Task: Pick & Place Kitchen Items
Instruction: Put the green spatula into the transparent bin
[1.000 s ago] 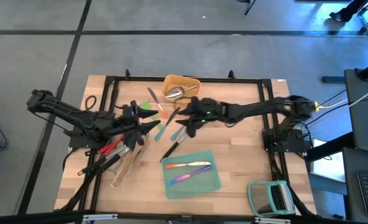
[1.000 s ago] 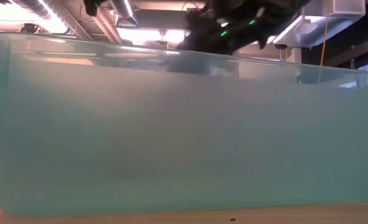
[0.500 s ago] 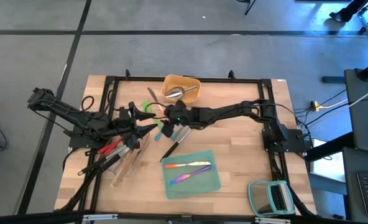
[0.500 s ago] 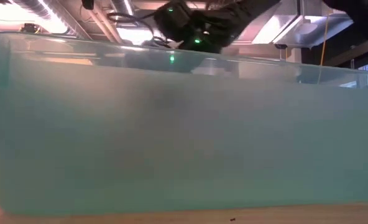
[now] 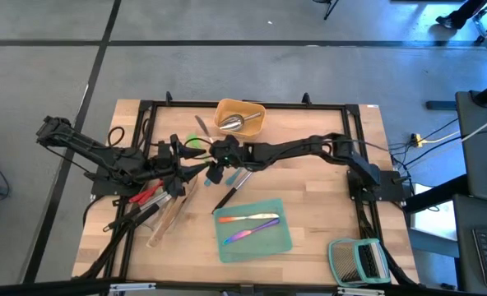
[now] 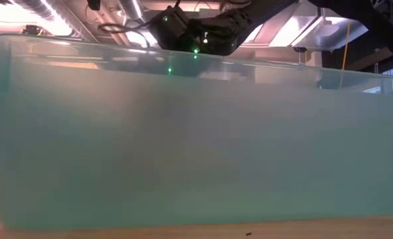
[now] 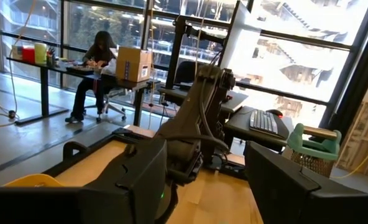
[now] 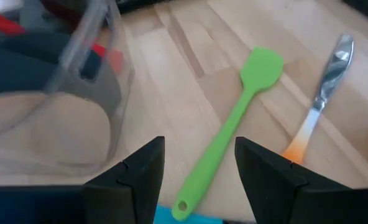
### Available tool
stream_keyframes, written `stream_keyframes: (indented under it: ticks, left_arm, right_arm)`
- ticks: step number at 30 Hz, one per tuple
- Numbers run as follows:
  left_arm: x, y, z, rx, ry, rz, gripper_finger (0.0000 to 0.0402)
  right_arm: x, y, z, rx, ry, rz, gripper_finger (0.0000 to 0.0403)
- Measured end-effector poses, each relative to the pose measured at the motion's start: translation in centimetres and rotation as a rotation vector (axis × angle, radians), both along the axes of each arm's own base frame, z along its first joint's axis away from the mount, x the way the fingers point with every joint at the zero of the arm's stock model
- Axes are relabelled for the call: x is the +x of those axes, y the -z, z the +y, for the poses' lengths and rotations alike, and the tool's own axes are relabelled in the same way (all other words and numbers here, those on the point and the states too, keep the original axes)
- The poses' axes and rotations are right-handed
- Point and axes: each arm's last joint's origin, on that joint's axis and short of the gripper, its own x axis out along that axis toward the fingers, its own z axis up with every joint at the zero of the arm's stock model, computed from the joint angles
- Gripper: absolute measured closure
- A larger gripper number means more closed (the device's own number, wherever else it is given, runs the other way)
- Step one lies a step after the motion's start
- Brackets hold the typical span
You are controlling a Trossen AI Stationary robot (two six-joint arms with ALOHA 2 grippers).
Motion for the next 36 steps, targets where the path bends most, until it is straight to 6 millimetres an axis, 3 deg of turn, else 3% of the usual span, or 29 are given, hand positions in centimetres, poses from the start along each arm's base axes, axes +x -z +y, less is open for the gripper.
stream_keyframes:
  ticks: [9, 16, 26, 36]
  left_arm:
    - [0.0, 0.0, 0.0, 0.0, 0.0, 0.0, 0.019]
    - [0.0, 0.0, 0.0, 0.0, 0.0, 0.0, 0.019]
    - [0.0, 0.0, 0.0, 0.0, 0.0, 0.0, 0.0189]
    - [0.0, 0.0, 0.0, -0.002, -0.001, -0.005, 0.0189]
  right_arm:
    - [0.7, 2.8, 0.4, 0.031, 0.012, -0.003, 0.0204]
    - [0.7, 2.7, -0.7, 0.042, 0.046, -0.025, 0.0204]
    - [0.9, 2.4, -0.6, 0.04, 0.004, -0.035, 0.0204]
    - [2.1, 4.4, -0.9, 0.047, -0.035, 0.01, 0.0204]
